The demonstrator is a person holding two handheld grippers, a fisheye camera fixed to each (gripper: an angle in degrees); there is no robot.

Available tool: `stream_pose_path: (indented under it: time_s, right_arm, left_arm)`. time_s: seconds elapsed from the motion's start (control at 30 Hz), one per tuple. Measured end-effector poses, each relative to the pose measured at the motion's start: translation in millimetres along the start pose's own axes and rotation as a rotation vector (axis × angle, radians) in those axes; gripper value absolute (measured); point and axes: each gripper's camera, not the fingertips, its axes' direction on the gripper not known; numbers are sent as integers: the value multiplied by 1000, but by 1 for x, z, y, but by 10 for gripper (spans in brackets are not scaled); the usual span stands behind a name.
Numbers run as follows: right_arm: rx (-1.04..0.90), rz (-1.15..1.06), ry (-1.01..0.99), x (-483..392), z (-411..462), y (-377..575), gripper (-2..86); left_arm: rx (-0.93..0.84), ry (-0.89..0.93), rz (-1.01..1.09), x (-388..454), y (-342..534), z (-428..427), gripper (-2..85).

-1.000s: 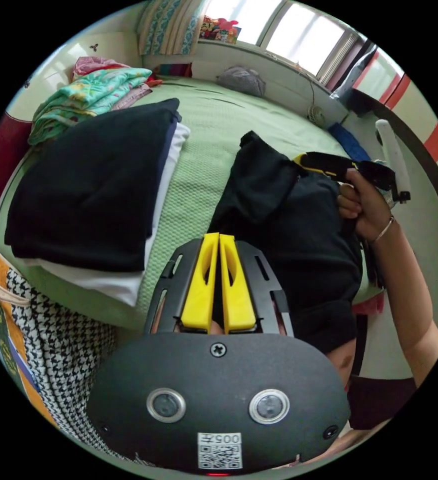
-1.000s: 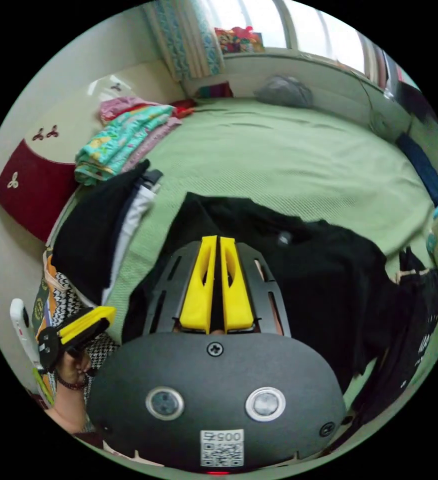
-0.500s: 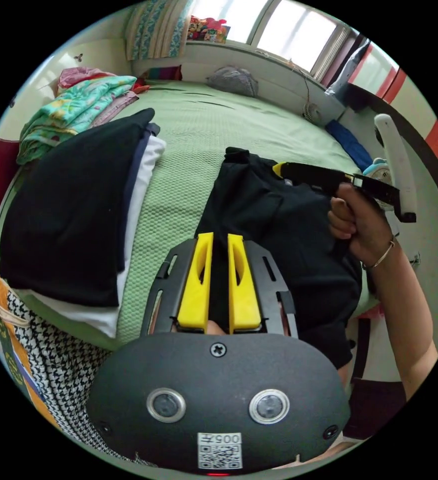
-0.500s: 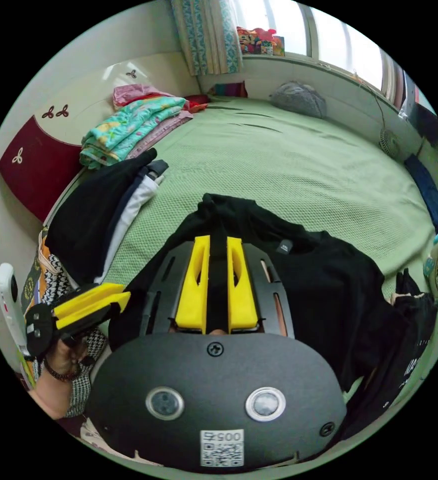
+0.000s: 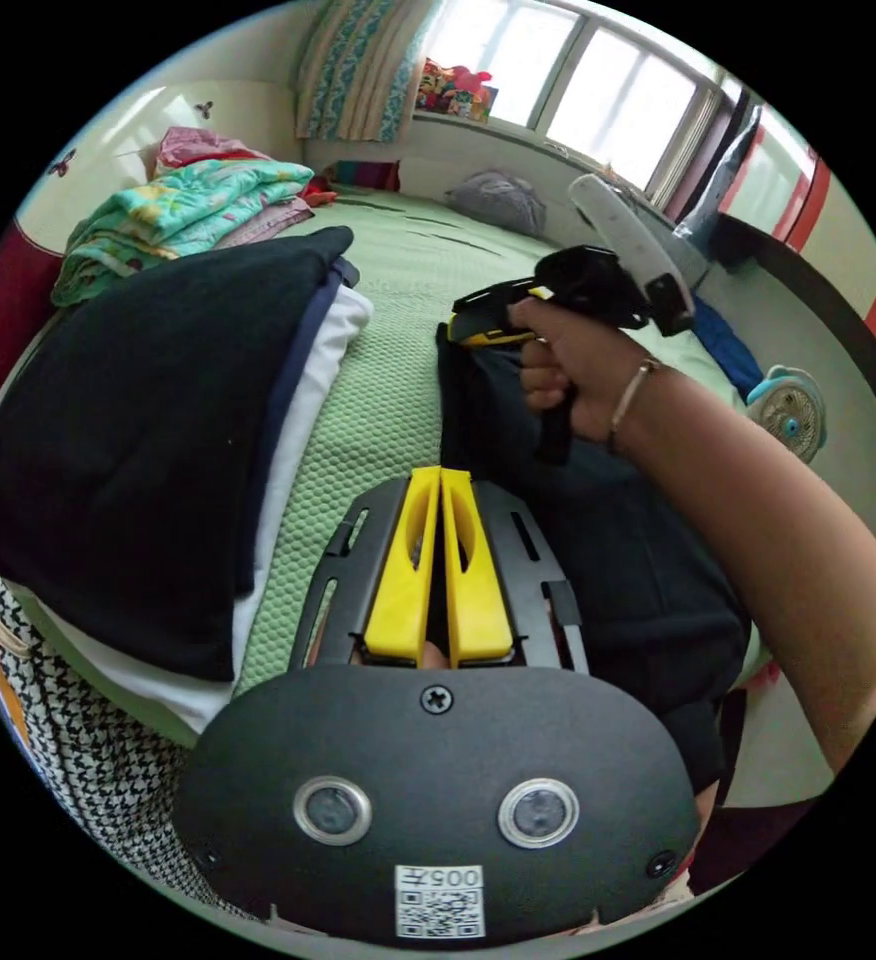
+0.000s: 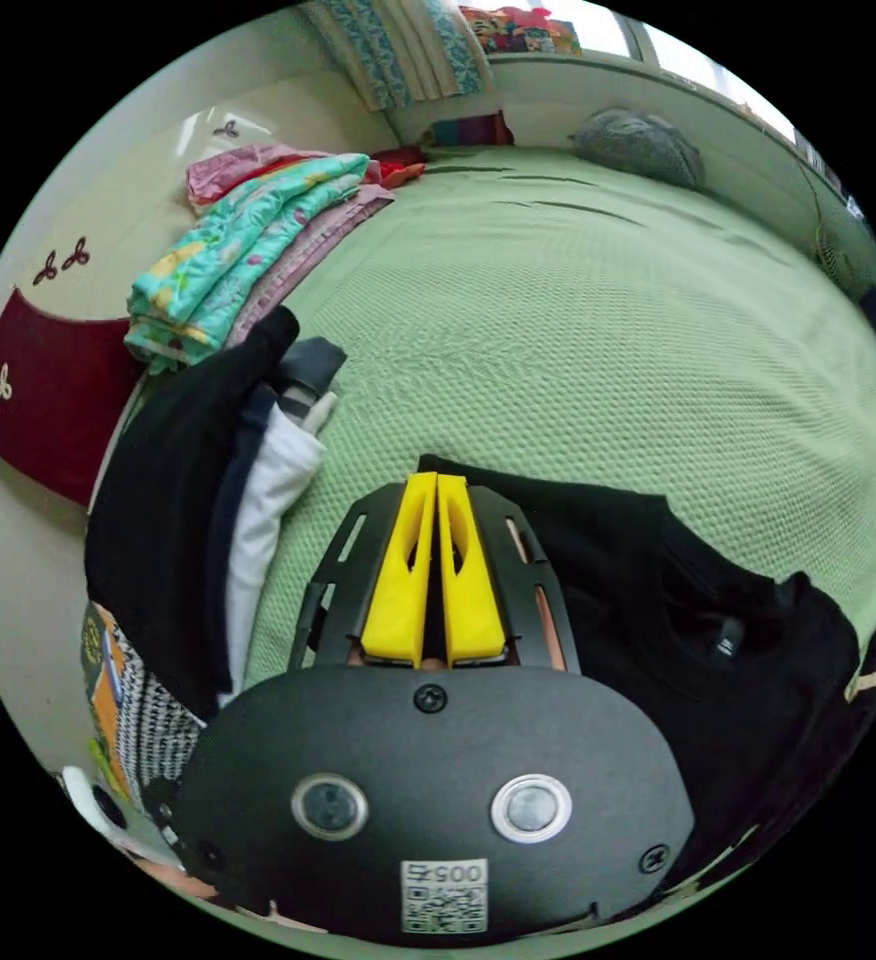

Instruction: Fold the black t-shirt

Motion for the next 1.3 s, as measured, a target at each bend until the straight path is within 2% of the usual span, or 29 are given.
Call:
stream_pose_path:
  time_s: [0.13, 0.23, 0.33, 0.47, 0.67, 1.0, 1.17, 1.3]
  right_arm:
    - [5, -87, 66, -12, -5, 7, -10]
    - [93, -169, 89, -15, -33, 28, -10]
    - [135, -160, 69, -5, -59, 64, -10]
    - [86, -207, 215, 2, -65, 140, -10]
    - [57, -103, 372, 25, -83, 224, -10]
    - [21, 22, 377, 48, -119, 318, -10]
    - [74, 65, 402, 59, -142, 363, -9]
    - [27, 103, 499, 76, -150, 386, -6]
  left_arm:
    - [-39, 14, 42, 14, -4, 11, -2]
    - [-93, -65, 76, 26, -6, 25, -2]
    - [-103, -69, 88, 30, -4, 29, -2]
    - [-126, -163, 42, 33, 0, 14, -2]
    - [-110, -197, 75, 53, 24, -15, -2]
    - [-115, -134, 145, 134, 43, -26, -2]
    - [-134, -55, 251, 206, 38, 0, -2]
    - [-178, 7, 296, 249, 38, 28, -2]
